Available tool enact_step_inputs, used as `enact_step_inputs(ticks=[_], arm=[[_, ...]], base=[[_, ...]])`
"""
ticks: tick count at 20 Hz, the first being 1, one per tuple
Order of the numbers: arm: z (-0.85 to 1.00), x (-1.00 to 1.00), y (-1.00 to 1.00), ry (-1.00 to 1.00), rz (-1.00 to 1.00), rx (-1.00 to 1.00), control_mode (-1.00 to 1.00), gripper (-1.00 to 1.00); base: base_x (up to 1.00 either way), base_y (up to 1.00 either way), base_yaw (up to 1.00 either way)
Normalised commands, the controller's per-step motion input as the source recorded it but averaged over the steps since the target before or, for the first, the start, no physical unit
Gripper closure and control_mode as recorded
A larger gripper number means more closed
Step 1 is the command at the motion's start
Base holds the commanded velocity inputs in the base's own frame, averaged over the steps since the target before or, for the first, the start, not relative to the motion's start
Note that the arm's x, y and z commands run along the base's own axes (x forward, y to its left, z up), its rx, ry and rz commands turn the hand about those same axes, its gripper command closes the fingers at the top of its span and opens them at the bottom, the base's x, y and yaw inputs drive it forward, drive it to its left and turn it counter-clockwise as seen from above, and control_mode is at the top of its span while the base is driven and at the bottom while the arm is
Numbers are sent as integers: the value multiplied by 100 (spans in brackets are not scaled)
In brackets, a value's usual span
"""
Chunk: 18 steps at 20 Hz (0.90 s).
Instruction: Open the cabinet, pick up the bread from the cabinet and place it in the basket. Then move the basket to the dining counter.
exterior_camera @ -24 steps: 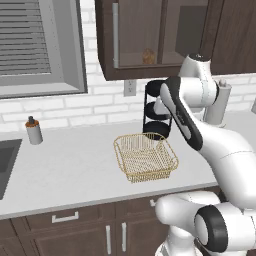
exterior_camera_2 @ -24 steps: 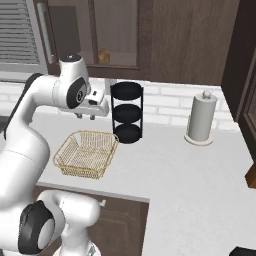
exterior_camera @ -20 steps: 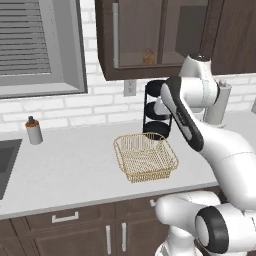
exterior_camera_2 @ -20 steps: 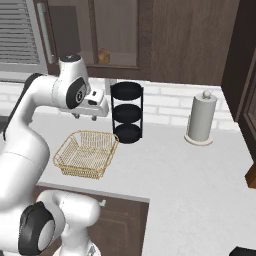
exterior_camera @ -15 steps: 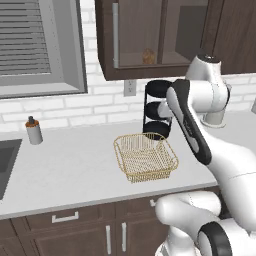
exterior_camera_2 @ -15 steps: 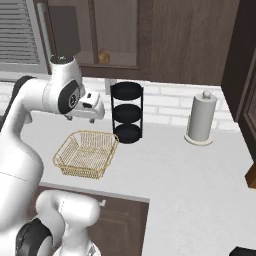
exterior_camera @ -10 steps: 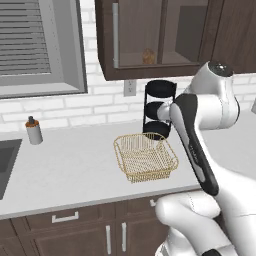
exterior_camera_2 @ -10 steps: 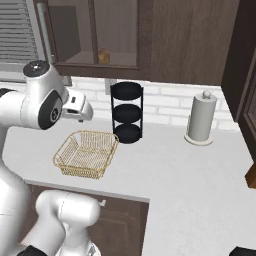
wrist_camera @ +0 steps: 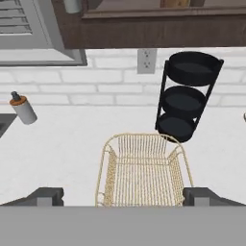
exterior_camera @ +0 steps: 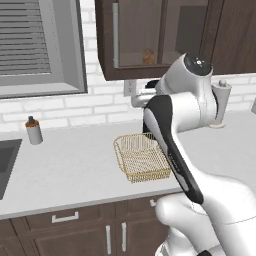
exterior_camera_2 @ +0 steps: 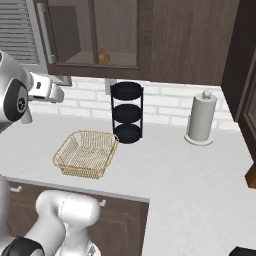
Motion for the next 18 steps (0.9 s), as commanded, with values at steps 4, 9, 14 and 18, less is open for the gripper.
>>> enact_step_inputs(ticks=[4,9,14,18], arm=[[68,51,39,1,0,-2,-100,-100],[41,57,47,-6,-1,0,-100,-100],[0,47,31,-30,0,0,-100,-100],[55,41,0,-18,0,5,-100,-100]], base=[[0,0,0],[0,0,0],[0,0,0],[0,0,0]])
